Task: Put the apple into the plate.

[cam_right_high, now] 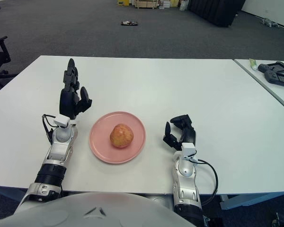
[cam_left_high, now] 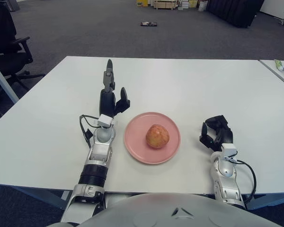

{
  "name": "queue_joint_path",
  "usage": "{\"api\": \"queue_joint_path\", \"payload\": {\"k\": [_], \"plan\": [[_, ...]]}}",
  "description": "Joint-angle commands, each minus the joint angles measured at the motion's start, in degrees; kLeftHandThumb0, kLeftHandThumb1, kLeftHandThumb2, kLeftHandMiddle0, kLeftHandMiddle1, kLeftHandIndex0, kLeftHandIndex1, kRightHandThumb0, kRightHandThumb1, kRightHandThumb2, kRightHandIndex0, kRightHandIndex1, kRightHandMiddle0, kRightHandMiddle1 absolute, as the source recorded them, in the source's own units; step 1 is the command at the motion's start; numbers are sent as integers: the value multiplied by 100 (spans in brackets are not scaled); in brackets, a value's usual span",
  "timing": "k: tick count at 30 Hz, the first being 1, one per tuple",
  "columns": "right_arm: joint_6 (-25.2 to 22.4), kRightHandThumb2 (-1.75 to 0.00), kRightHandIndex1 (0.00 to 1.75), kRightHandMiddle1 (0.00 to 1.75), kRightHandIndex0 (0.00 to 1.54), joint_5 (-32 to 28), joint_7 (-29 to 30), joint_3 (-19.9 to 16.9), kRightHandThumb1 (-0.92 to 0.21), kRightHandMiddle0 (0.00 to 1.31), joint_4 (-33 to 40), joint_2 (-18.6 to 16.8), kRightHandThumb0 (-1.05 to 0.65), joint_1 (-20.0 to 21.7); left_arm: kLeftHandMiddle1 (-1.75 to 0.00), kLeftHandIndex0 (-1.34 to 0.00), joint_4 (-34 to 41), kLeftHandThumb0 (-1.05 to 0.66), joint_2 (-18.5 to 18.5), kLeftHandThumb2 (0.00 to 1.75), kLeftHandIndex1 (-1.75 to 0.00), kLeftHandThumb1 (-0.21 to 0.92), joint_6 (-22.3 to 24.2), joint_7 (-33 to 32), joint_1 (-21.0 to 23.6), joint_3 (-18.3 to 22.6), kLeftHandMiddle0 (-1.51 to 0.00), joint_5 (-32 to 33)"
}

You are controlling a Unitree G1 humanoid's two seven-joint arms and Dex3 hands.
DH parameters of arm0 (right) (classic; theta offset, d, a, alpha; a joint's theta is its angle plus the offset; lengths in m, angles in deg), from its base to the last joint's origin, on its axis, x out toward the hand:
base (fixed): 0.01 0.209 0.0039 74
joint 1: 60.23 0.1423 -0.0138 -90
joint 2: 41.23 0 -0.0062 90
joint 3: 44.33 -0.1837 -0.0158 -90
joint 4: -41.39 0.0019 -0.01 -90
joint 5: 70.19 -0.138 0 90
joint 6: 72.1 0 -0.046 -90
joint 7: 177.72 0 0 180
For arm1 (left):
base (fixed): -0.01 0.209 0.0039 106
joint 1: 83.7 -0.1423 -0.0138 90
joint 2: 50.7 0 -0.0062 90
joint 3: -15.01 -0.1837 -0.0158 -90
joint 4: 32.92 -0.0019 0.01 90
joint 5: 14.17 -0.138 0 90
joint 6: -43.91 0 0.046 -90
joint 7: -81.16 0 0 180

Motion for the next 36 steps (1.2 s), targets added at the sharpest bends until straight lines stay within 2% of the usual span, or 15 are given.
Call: {"api": "queue_joint_path", "payload": {"k": [1, 4, 6, 7, 10, 13, 19, 26, 27, 28, 30, 36], "plan": [[88, -100, 145, 175, 64, -16, 4, 1, -57, 41, -35, 8, -40, 82, -6, 0, -203, -63, 147, 93, -47, 92, 335, 312, -104, 214, -8, 456], [119, -100, 145, 175, 64, -13, 8, -2, -57, 41, -52, 8, -40, 87, -14, 0, -407, -64, 194, 94, -67, 92, 410, 490, -170, 298, -13, 651], [136, -100, 146, 175, 64, -12, 23, -10, -57, 41, -62, 1, -40, 90, -48, 0, -603, -65, 217, 95, -96, 92, 419, 549, -159, 354, -9, 712], [141, -100, 146, 175, 64, -8, 28, -13, -57, 41, -66, 1, -40, 90, -60, 0, -648, -65, 216, 95, -106, 92, 439, 557, -146, 372, -8, 717], [172, -100, 147, 175, 65, 6, 34, -17, -57, 41, -86, 10, -40, 89, -78, -2, -680, -65, 202, 97, -125, 92, 583, 519, -125, 411, -10, 706], [216, -100, 148, 175, 65, 21, 28, -18, -57, 41, -111, 26, -40, 89, -89, -8, -706, -62, 139, 98, -136, 92, 588, 433, -122, 445, -16, 677], [254, -101, 147, 175, 65, 5, 12, -21, -56, 42, -138, 27, -41, 90, -99, -17, -749, -47, 25, 101, -143, 92, 436, 472, -158, 474, -27, 753], [216, -101, 147, 175, 64, -30, 1, -31, -56, 42, -126, 16, -41, 92, -109, -22, -743, -36, -38, 114, -154, 86, 458, 553, -251, 501, -39, 833], [215, -101, 147, 175, 64, -30, 4, -33, -56, 42, -125, 15, -41, 93, -109, -22, -754, -36, -45, 94, -162, 87, 441, 578, -273, 511, -44, 855], [214, -101, 147, 175, 64, -31, 5, -34, -56, 42, -124, 15, -41, 94, -108, -21, -760, -35, -51, 81, -166, 88, 430, 596, -288, 518, -49, 870], [206, -102, 147, 175, 64, -34, 7, -36, -56, 42, -118, 12, -41, 94, -108, -22, -777, -35, -62, 71, -170, 87, 423, 644, -319, 536, -55, 925], [133, -101, 145, 175, 62, -23, 71, -45, -57, 42, -66, -39, -41, 88, -108, -26, -823, -36, -52, 71, -174, 80, 509, 735, -371, 586, -66, 1045]]}}
